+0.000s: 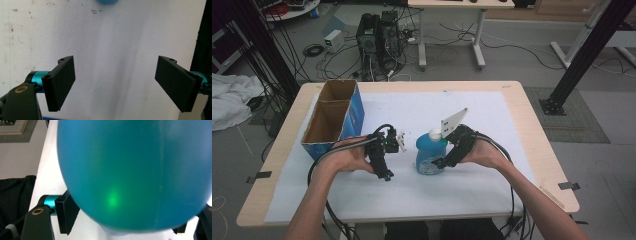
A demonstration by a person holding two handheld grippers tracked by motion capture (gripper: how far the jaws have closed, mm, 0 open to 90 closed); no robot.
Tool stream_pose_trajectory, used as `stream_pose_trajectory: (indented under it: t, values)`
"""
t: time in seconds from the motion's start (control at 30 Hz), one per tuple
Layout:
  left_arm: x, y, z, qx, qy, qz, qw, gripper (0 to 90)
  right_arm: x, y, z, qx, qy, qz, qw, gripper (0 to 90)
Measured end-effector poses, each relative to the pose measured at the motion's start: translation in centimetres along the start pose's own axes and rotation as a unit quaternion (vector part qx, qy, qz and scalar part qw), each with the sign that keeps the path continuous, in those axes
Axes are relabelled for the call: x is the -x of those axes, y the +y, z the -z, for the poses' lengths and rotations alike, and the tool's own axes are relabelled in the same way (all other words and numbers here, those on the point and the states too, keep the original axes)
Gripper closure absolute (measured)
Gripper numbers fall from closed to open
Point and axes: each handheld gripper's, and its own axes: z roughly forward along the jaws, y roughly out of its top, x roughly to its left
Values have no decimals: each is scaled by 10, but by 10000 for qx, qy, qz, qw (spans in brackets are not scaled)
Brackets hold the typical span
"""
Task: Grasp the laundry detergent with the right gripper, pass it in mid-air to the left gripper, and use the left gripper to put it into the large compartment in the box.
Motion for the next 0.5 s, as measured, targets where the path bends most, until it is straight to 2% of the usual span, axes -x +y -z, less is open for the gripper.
stream_pose_trajectory:
  t: [0.2, 0.33, 0.37, 0.4, 0.43, 0.5]
  values:
    - [0, -1, 0, 1, -16, 19, 10000, 167, 0, -1, -1, 60, -25, -13, 10000, 266]
    - [1, -2, 0, 27, -1, 43, 10000, 167, 0, -2, -1, 87, -9, -41, 10000, 318]
    - [1, -2, 0, 18, 6, 34, 10000, 167, 2, -2, -1, 104, 15, 72, 9999, 323]
    - [1, -2, 0, 20, 0, 37, 10000, 167, 1, -3, -1, 96, -12, -30, 9999, 328]
    - [1, -2, 0, 18, -1, 39, 10000, 167, 2, -3, -2, 107, -5, 49, 9999, 329]
    - [1, -2, 0, 15, 4, 39, 10000, 167, 1, -3, -2, 119, -1, -5, 9999, 334]
